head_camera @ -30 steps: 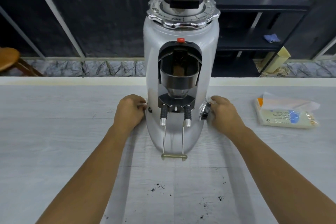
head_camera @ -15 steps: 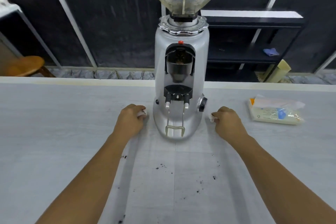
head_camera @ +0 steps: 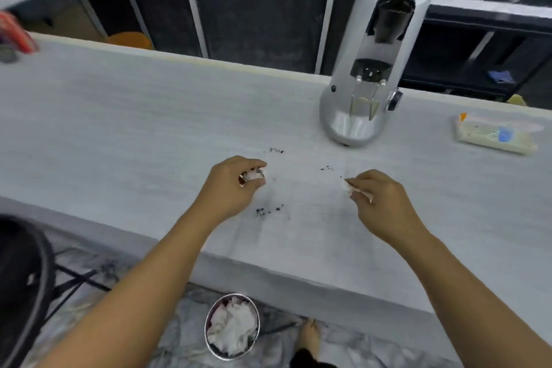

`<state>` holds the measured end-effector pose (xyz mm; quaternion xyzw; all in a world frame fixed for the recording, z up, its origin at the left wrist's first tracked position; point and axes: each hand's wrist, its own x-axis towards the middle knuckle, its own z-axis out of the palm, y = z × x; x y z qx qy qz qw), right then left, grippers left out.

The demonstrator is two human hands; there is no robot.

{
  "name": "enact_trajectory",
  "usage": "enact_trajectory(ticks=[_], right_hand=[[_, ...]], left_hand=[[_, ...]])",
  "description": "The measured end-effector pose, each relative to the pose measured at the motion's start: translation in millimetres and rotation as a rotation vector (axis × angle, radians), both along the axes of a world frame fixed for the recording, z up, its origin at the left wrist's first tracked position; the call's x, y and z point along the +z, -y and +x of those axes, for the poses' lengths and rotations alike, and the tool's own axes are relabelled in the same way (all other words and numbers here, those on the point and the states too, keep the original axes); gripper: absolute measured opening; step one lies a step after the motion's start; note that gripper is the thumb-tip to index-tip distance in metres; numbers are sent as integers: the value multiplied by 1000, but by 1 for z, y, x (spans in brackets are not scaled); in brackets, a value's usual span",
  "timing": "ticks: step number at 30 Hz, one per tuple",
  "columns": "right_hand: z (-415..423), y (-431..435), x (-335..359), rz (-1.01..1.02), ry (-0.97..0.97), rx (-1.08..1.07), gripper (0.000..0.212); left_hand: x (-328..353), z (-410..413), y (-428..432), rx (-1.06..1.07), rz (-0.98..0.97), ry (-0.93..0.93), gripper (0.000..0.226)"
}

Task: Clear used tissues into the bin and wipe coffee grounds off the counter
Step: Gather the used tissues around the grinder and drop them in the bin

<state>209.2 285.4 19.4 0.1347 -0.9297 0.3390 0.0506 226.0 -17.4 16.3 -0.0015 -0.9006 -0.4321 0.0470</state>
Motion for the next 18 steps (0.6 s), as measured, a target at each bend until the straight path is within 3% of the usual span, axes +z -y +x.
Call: enact_trajectory(ticks=[6,10,14,18], right_hand=[[125,97,-17,-106,188,200,22],[182,143,-61,-67,326,338,26],[204,168,-152,-15,460,361,28],[202,186,-292,64,571,335,31]], left_hand=[[-31,144,61,15,8,78,31],[-83,225,96,69,-16,212,32],[-173,273,111,133,34,365,30],[-295,291,112,216,103,468,33]])
